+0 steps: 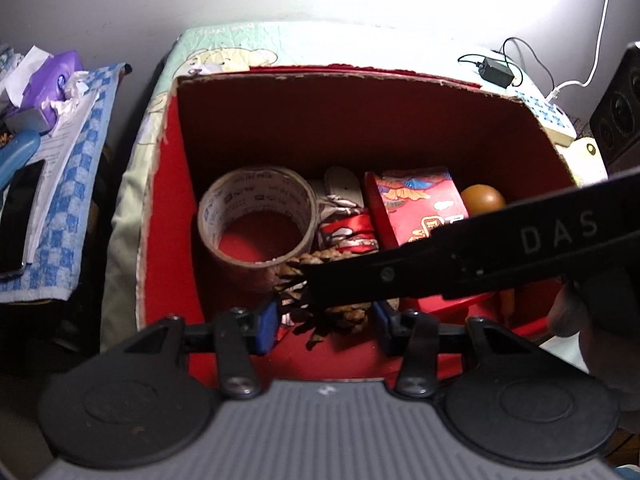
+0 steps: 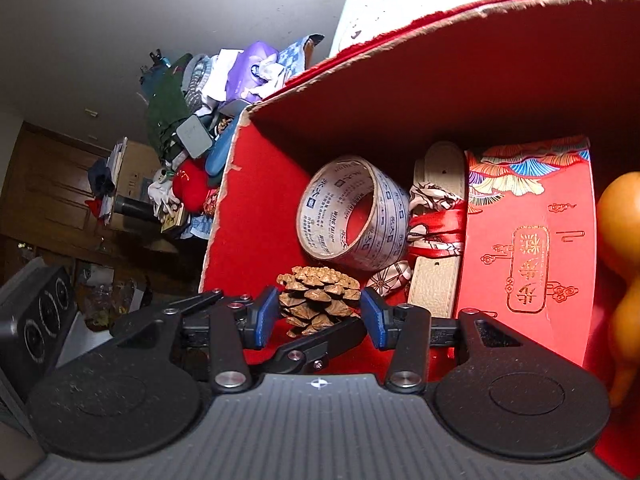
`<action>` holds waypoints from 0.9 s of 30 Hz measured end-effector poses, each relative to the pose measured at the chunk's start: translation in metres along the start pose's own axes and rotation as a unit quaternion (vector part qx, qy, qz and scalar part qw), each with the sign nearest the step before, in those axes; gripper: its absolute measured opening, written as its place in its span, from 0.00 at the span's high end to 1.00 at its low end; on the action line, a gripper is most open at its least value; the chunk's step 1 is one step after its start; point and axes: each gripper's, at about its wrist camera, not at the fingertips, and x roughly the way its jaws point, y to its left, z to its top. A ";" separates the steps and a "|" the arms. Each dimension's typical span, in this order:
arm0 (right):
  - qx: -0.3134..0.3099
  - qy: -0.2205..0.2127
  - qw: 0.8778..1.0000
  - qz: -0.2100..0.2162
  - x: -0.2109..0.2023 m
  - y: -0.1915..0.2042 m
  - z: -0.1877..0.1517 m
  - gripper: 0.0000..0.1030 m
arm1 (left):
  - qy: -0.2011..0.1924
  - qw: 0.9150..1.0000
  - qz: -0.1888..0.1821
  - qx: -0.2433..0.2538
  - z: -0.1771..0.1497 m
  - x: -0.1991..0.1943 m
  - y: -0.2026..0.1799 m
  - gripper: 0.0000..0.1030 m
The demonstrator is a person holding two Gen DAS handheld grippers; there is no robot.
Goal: Organize objects
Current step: 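Carry the pine cone over the red box and lower it inside, then open the right gripper to release the pine cone beside the tape roll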
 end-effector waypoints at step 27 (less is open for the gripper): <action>0.009 0.015 1.000 0.003 0.014 -0.008 0.003 0.49 | 0.018 0.998 0.061 -0.005 0.003 0.005 -0.013 0.42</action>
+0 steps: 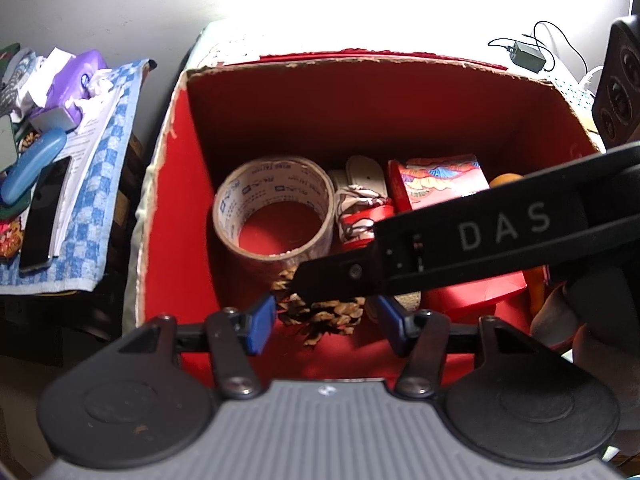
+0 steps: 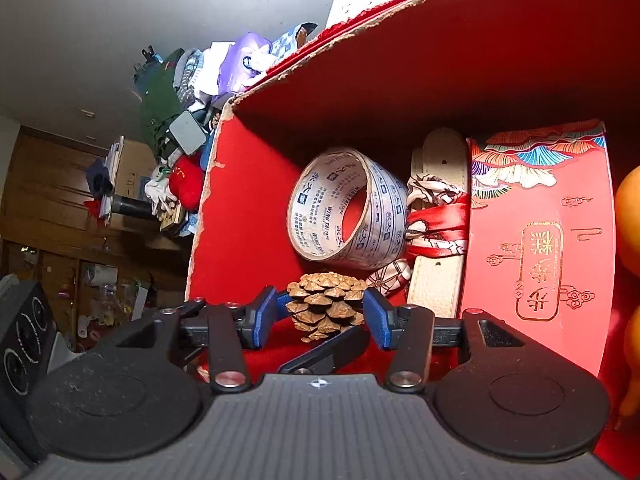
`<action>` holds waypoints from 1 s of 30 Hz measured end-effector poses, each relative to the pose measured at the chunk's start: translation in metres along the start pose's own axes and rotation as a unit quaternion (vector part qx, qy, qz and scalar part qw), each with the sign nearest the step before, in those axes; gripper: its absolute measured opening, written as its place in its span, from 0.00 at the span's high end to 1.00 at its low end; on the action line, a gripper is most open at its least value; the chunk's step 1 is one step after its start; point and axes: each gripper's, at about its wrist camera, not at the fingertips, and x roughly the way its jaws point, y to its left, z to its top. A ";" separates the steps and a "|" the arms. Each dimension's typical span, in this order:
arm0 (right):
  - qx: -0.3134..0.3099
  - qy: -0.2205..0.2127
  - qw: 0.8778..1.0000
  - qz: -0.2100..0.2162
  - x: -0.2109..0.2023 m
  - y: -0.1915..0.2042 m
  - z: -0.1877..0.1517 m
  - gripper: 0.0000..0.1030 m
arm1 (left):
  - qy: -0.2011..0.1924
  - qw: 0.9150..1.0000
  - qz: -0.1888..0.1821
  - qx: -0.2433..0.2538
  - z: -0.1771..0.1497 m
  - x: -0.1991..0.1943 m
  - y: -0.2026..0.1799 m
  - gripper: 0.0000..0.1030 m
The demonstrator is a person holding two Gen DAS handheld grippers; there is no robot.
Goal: Organize objects
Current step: 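Open the right gripper to release the pine cone beside the tape roll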
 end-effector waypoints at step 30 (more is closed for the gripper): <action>0.023 -0.044 0.999 0.012 -0.005 -0.006 -0.003 0.52 | 0.005 1.000 0.001 -0.015 -0.004 0.004 -0.003 0.35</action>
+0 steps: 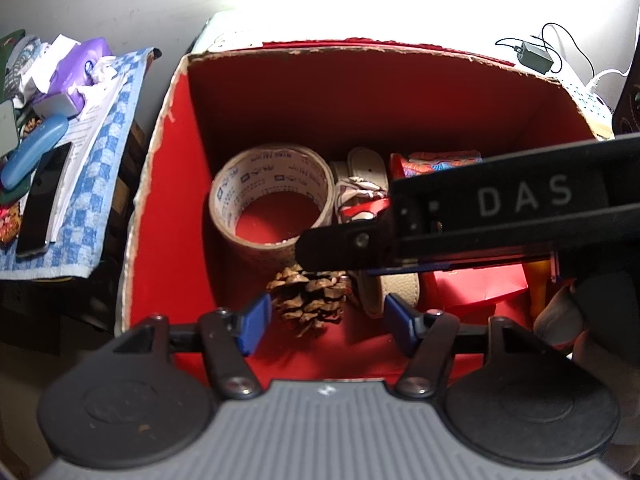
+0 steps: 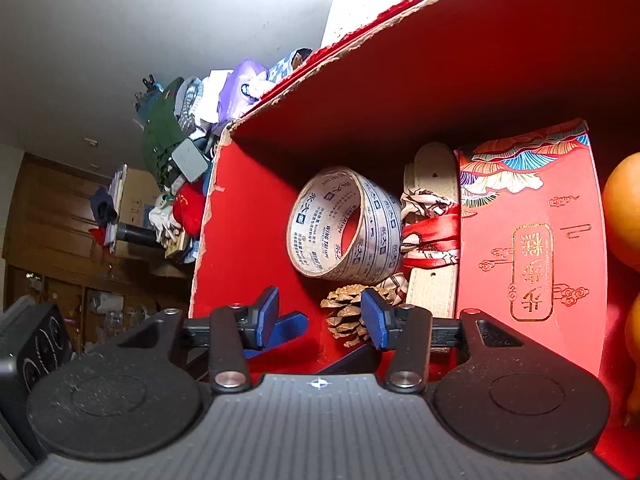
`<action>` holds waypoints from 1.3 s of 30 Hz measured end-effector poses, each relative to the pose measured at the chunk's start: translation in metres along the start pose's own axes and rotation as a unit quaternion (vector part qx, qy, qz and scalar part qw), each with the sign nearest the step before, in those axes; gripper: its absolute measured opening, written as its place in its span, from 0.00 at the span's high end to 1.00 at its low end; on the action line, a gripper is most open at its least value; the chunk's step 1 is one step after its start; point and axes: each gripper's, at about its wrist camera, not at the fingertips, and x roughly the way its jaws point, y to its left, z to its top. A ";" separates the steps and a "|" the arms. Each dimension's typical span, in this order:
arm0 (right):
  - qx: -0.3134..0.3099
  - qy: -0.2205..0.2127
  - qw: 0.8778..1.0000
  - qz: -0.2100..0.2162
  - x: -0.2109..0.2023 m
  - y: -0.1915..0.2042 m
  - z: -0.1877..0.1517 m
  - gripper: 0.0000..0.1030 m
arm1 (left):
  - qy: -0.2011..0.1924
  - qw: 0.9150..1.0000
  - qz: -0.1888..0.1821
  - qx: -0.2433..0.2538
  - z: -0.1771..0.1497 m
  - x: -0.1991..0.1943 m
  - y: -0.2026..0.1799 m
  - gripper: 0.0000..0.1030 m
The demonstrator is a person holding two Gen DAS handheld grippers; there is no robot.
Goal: Organize objects
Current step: 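Open the right gripper to release the pine cone beside the tape roll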
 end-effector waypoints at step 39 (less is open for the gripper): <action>0.003 -0.008 1.000 -0.007 -0.003 0.001 -0.002 0.52 | -0.003 1.000 0.005 -0.006 -0.001 0.012 -0.004 0.27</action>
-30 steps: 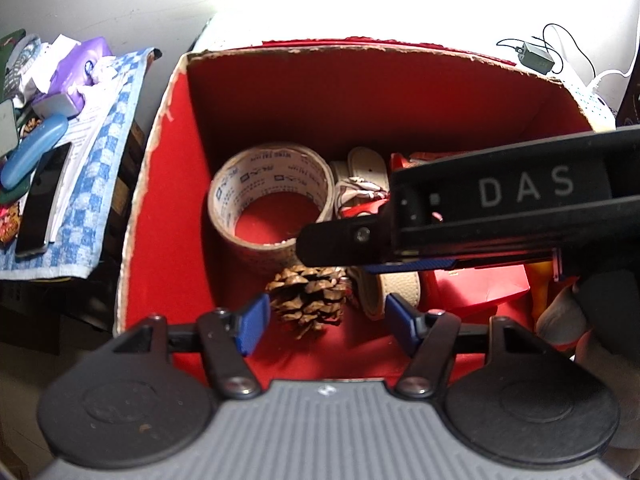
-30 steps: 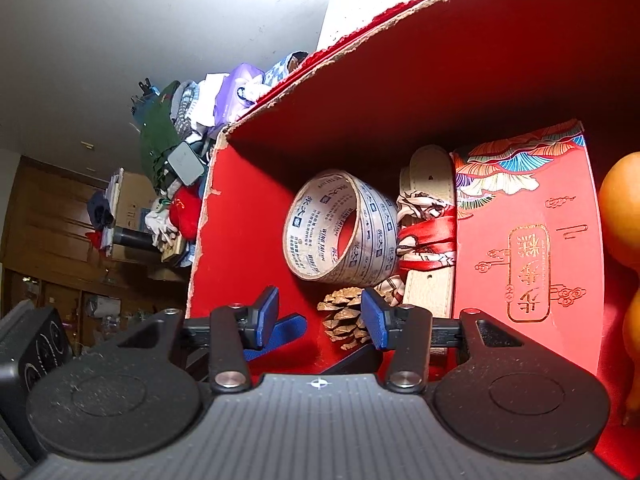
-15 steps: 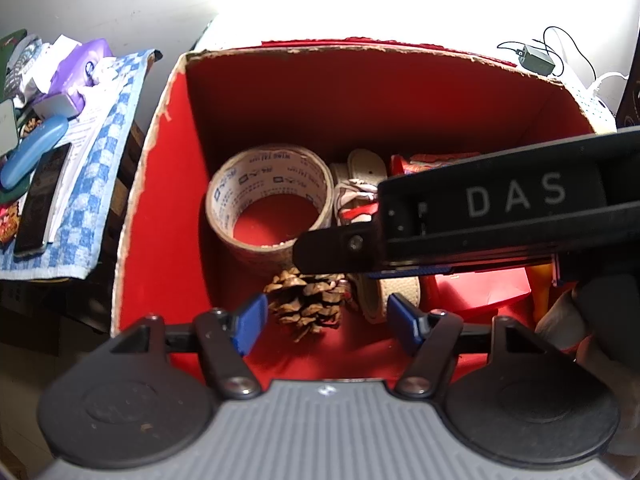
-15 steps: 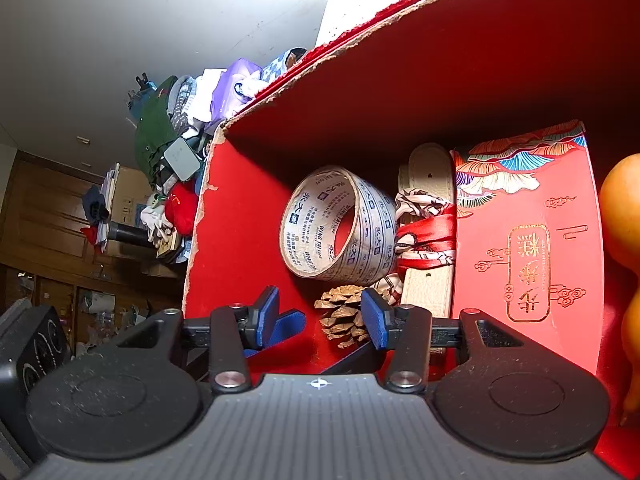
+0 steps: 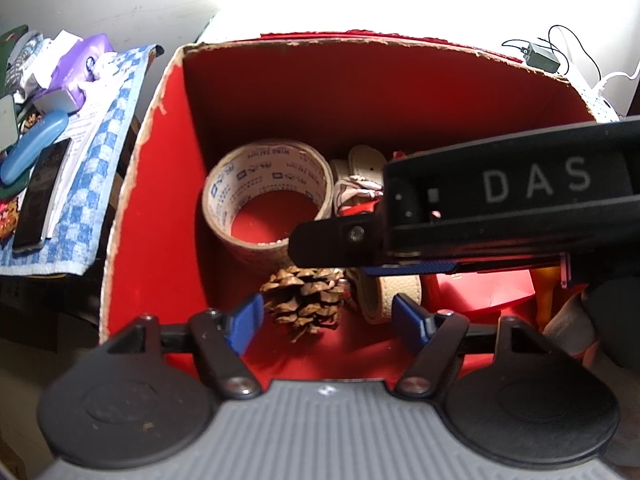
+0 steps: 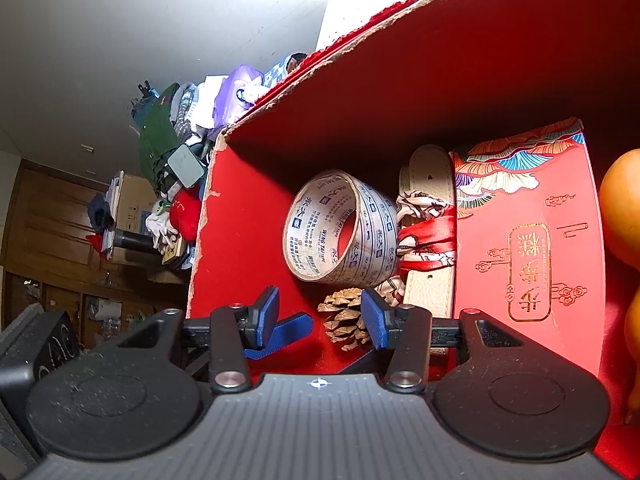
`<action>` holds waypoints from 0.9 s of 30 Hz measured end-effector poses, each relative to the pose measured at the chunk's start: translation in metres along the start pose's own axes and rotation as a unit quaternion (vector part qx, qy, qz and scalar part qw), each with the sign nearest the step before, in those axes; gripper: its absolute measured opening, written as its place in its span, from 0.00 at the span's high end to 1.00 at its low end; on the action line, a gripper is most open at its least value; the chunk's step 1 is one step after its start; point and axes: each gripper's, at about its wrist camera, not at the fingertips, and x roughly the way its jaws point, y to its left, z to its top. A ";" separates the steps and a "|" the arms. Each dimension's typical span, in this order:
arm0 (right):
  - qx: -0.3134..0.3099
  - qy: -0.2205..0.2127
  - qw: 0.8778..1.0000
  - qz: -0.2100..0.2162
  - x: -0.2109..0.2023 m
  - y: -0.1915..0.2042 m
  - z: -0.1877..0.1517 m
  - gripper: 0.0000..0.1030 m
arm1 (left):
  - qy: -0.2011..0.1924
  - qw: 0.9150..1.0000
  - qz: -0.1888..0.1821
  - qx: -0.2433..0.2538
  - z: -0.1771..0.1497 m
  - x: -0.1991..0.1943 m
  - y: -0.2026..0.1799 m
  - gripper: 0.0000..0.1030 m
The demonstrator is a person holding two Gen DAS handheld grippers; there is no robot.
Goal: Organize objects
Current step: 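Open the right gripper to release the pine cone beside the tape roll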
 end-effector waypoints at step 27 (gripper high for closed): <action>-0.003 -0.025 0.999 -0.026 -0.011 0.000 -0.001 0.52 | -0.009 1.000 0.005 0.008 -0.003 0.002 -0.008 0.22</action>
